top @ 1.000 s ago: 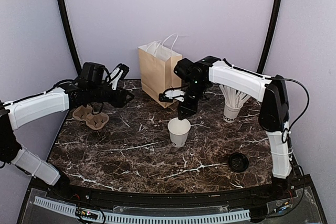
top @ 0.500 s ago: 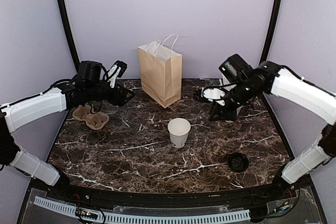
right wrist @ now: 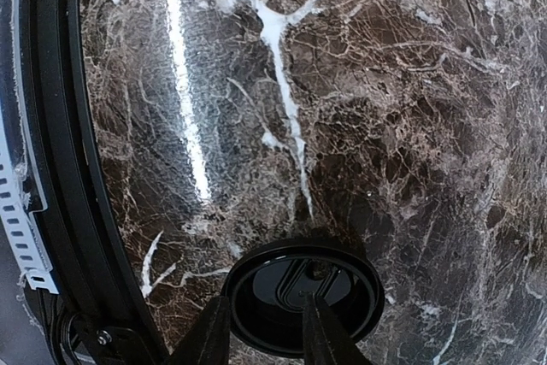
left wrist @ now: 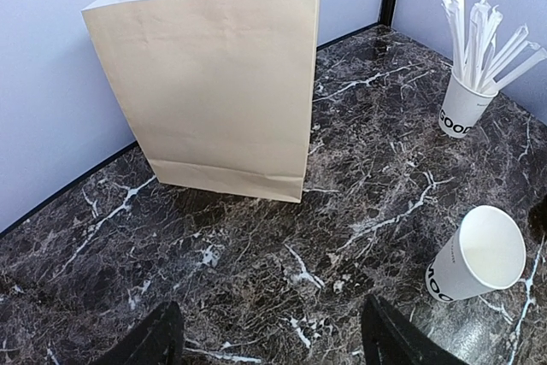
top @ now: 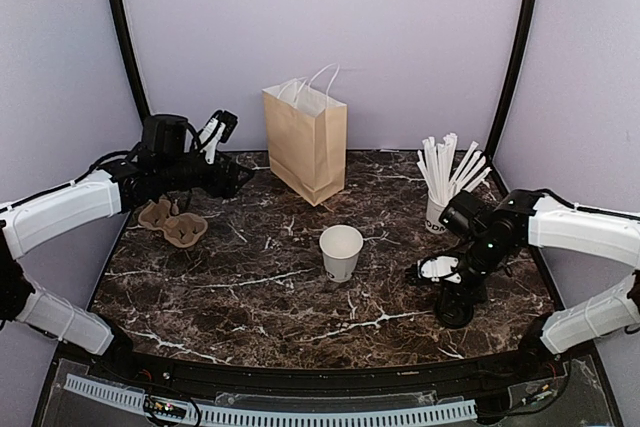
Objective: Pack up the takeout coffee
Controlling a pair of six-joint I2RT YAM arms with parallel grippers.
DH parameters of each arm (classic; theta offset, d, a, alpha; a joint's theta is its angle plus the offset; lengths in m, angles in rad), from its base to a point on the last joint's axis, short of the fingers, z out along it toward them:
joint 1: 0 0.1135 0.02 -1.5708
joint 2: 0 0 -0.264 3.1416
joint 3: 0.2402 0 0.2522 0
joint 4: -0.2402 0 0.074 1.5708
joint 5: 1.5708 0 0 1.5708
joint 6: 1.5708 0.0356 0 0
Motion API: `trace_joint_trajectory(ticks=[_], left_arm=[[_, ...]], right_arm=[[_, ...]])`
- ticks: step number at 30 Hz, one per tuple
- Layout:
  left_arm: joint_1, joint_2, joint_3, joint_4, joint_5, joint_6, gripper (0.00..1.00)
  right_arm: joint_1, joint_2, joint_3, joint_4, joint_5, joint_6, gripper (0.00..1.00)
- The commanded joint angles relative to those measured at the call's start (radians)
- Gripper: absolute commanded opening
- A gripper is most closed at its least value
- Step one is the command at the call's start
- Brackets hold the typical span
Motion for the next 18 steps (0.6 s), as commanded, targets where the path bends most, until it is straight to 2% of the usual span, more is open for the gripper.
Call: trace_joint_trajectory(ticks=[1, 10, 16, 18], left_arm=[[-0.005, 0.008, -0.011, 0.003, -0.012, 0.022, 0.74], [-0.005, 0.028, -0.005, -0.002, -0.021, 0.027, 0.74], [-0.005, 0.029, -0.003, -0.004, -0.024, 0.027, 0.74], [-0.005, 0.027, -0.001, -0.005, -0.027, 0.026, 0.74]], right_arm=[[0.001, -0.018, -0.016, -0.023, -0.012, -0.044, 0.31], [0.044, -0.034, -0.085, -0.008, 0.008, -0.079, 0.31], [0.065, -0.019, -0.127, -0.008, 0.043, -0.091, 0.42], [0.068, -0.003, -0.142, 0.004, 0.055, -0.091, 0.43]])
